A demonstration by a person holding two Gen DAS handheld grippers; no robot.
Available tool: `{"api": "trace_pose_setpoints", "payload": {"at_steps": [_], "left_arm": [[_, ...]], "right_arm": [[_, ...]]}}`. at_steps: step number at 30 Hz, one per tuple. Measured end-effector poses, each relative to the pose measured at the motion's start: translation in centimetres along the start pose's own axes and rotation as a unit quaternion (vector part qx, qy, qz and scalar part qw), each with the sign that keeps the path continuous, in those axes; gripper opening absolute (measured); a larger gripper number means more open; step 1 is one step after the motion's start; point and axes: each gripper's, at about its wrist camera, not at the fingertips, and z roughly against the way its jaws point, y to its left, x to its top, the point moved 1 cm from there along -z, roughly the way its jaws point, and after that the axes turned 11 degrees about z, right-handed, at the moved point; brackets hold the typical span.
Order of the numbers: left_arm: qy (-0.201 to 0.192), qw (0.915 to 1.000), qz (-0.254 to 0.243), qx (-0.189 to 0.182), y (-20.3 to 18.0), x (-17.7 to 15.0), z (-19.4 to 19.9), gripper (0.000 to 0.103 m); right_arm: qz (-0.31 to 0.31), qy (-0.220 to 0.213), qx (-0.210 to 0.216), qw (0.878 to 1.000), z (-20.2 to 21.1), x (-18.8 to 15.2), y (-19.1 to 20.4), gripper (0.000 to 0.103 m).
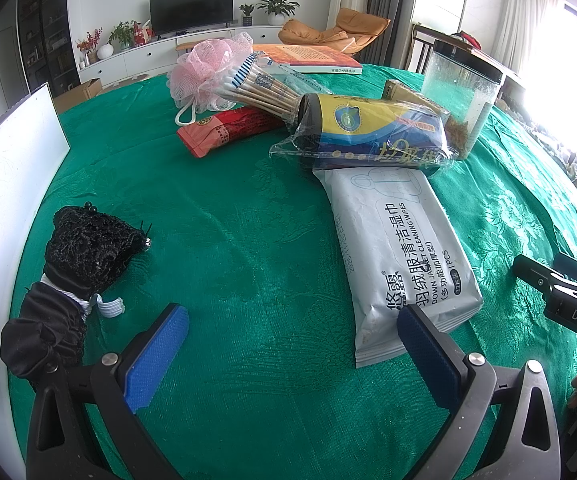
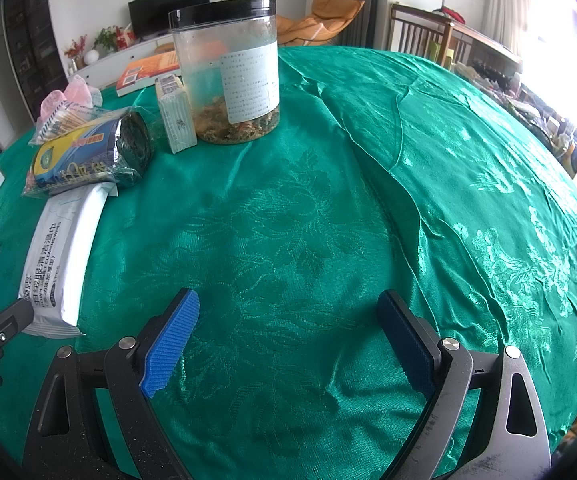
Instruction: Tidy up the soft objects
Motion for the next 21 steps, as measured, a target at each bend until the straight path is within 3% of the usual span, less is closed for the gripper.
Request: {"api": "trace_pose_setpoints", "payload": {"at_steps": [21], "left_arm": [[0.000,1.0000,0.000,0.000,0.02,-0.05,0.04,0.103]], "right_arm": [[0.000,0.000,0.000,1.000,0.00,0.00,0.00,0.093]]}}
